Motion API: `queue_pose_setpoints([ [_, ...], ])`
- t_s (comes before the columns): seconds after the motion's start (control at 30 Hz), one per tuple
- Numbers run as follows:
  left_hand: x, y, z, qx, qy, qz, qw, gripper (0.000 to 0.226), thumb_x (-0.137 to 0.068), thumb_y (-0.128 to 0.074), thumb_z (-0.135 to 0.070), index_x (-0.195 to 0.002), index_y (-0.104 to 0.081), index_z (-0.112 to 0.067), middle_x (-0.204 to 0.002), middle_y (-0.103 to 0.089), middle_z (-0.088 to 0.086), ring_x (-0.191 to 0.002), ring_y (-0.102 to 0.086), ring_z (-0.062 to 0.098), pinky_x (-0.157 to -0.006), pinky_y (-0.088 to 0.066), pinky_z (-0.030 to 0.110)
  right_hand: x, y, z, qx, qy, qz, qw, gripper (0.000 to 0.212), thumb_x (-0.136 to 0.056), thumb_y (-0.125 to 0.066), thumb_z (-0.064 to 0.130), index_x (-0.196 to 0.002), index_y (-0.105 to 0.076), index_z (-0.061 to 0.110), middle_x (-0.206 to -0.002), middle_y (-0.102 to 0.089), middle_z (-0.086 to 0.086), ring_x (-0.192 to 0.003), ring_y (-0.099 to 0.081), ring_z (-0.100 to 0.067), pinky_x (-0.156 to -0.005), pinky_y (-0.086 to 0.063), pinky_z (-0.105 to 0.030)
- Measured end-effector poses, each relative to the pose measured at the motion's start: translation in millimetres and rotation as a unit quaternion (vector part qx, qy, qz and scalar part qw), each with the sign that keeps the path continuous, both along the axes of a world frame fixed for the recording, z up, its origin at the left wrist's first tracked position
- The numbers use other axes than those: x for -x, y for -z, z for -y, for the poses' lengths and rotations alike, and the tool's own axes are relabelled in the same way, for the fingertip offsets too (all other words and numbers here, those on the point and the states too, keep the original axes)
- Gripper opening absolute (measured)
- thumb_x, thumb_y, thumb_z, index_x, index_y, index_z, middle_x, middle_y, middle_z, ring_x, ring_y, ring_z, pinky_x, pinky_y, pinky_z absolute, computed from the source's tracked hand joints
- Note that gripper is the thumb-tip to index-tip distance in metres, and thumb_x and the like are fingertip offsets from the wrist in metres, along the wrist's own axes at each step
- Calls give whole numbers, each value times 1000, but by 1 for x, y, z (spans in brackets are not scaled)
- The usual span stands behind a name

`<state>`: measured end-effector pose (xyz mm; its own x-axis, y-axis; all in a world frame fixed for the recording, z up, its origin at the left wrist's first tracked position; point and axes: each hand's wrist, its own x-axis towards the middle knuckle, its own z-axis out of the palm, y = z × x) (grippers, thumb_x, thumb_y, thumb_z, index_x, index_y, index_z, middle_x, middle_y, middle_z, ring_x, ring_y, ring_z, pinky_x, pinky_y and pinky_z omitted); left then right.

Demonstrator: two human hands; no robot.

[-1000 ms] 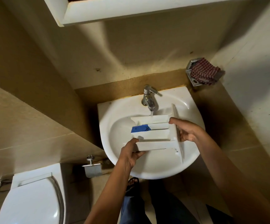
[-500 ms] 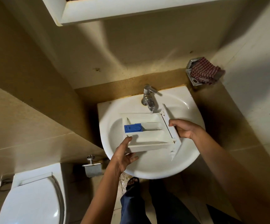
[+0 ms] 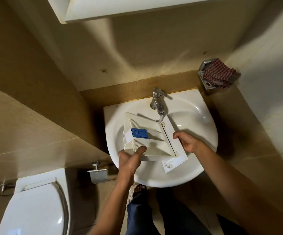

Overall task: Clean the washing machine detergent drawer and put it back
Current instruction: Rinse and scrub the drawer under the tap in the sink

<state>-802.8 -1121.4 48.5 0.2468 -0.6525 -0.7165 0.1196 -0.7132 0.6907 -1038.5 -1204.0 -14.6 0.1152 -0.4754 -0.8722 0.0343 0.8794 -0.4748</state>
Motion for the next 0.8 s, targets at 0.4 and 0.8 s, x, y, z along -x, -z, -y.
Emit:
queue_pose_setpoints([
  [0.4,3,-26,-2,-11,131,116,985,99,-39,-74,-73,-107,-35,-14,-98,-58,-3,-90,-61,17,-74,-50,32,-4,9,-2,14,-30,17,999,34,-84,-34,-7,-97,-62,8,-76,-69,-7,-77,-61,-24,-73,-50,-31],
  [0.8,-16,-28,6,7,134,38,990,64,-69,-75,-58,-115,-57,-19,-103,-67,-4,-91,-68,13,-69,-62,35,-6,8,-1,23,-57,12,998,42,-83,-32,-11,-115,-56,4,-92,-63,-12,-80,-59,-25,-76,-50,-32],
])
